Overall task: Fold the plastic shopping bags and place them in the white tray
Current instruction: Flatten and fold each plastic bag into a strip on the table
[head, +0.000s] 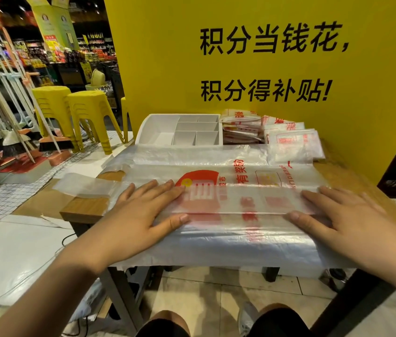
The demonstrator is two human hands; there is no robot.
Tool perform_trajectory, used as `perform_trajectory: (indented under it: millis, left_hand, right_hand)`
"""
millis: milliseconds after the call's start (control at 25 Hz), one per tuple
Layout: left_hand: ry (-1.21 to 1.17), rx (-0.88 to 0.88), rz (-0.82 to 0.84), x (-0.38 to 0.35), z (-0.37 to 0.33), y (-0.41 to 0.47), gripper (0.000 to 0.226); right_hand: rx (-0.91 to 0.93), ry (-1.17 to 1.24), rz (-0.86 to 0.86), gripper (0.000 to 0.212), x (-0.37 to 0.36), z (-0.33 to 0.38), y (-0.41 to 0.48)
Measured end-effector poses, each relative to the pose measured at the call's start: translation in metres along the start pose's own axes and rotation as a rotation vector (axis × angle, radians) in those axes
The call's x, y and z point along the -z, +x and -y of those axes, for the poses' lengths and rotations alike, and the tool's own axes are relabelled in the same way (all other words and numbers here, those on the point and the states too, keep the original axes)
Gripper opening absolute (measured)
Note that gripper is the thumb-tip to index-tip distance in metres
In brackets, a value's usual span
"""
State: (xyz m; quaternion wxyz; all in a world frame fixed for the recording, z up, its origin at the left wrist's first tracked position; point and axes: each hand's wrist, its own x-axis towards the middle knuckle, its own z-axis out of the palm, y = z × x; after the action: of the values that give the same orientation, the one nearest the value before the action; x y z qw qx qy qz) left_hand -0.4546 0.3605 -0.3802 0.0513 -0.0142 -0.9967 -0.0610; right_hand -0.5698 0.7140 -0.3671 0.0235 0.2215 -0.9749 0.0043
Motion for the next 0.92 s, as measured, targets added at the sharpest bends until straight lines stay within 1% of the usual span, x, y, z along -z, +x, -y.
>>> perform_trajectory:
  millis: [40, 120, 200, 280, 360, 480, 600, 640, 720, 760, 840, 920]
  left_hand:
    - [-0.001, -0.031, -0.057, 0.003, 0.001, 0.0, 0.072]
    - [0.019, -0.111, -0.13, 0.008, 0.002, 0.0, 0.071]
    - [0.018, -0.167, -0.143, 0.015, 0.001, 0.0, 0.068]
    - [0.031, -0.207, -0.15, 0.017, 0.001, -0.002, 0.062]
    - [0.057, -0.245, -0.151, 0.018, 0.003, -0.004, 0.052]
    - [0.011, -0.242, -0.127, 0.02, 0.007, -0.005, 0.051]
    - [-0.034, -0.247, -0.128, 0.024, 0.012, -0.003, 0.047]
    - [-0.046, -0.248, -0.119, 0.028, 0.012, -0.003, 0.042]
    - [-0.07, -0.223, -0.064, 0.042, 0.012, 0.001, 0.034]
    - [-0.08, -0.194, -0.007, 0.052, 0.012, 0.006, 0.035]
    - [-0.096, -0.132, 0.116, 0.071, 0.015, 0.023, 0.04]
    - [-0.099, -0.093, 0.179, 0.086, 0.019, 0.044, 0.042]
  right_hand:
    - [0.029, -0.046, -0.044, 0.115, 0.004, 0.0, 0.001]
    - [0.15, -0.069, -0.106, 0.102, 0.01, 0.002, 0.003]
    - [0.296, 0.001, -0.065, 0.09, 0.015, 0.005, 0.005]
    - [0.375, 0.058, -0.024, 0.078, 0.018, 0.006, 0.005]
    - [0.424, 0.024, -0.071, 0.07, 0.019, 0.006, 0.003]
    - [0.461, -0.057, -0.2, 0.059, 0.017, 0.006, 0.003]
    - [0.465, 0.012, -0.238, 0.05, 0.015, 0.006, 0.004]
    - [0.446, 0.043, -0.212, 0.047, 0.018, 0.006, 0.005]
    - [0.407, 0.093, -0.124, 0.053, 0.028, 0.006, 0.011]
    - [0.39, 0.104, -0.066, 0.057, 0.037, 0.007, 0.016]
    - [0.349, 0.161, 0.082, 0.058, 0.054, 0.01, 0.028]
    - [0.305, 0.213, 0.179, 0.061, 0.069, 0.014, 0.045]
